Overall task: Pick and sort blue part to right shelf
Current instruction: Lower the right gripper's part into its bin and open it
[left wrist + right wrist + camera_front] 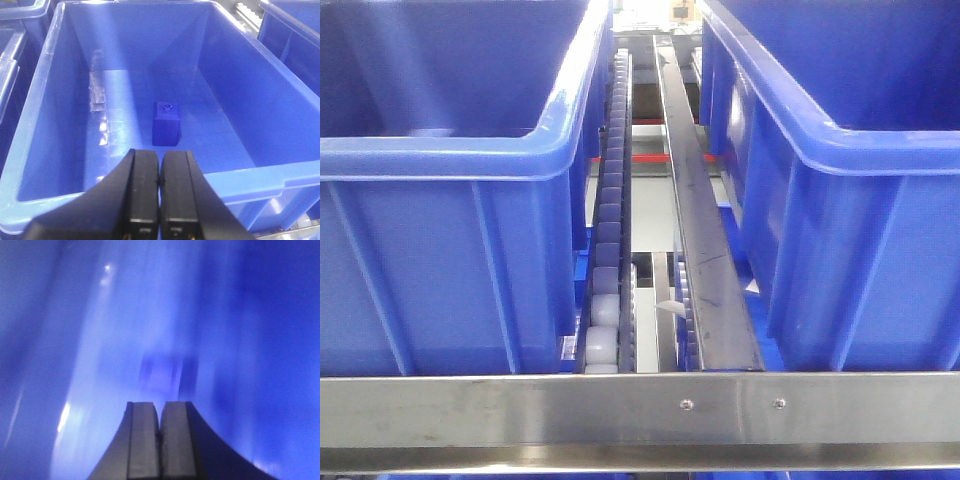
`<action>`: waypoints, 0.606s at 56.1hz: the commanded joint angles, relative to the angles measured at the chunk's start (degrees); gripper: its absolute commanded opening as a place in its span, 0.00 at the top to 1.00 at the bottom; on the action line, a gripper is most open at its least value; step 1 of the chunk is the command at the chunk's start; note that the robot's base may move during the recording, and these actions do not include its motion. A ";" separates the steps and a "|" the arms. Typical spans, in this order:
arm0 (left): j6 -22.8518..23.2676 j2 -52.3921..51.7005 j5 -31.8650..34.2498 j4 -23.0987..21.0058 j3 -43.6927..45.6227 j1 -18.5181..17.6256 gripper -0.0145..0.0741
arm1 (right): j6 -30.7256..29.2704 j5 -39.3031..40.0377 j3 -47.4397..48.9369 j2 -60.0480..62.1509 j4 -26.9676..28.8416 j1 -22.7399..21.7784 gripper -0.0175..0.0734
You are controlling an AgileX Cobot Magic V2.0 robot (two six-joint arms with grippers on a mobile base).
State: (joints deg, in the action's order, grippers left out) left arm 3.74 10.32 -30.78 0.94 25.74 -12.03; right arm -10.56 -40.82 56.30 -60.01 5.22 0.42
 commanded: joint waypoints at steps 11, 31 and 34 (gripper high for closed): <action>0.35 0.58 4.57 -0.21 1.70 -0.38 0.70 | -0.54 7.32 -17.95 27.19 1.13 -0.39 0.74; 0.35 0.58 4.57 -0.10 1.70 -0.38 0.70 | -0.54 7.75 -30.58 59.53 1.13 -0.39 0.74; 0.35 0.58 4.57 -0.10 1.70 -0.38 0.70 | -0.54 7.80 -30.82 61.78 1.13 -0.39 0.74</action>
State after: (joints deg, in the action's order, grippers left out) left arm 3.74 10.32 -30.78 0.94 25.74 -12.03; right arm -10.56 -37.81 24.63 -0.66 5.84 0.42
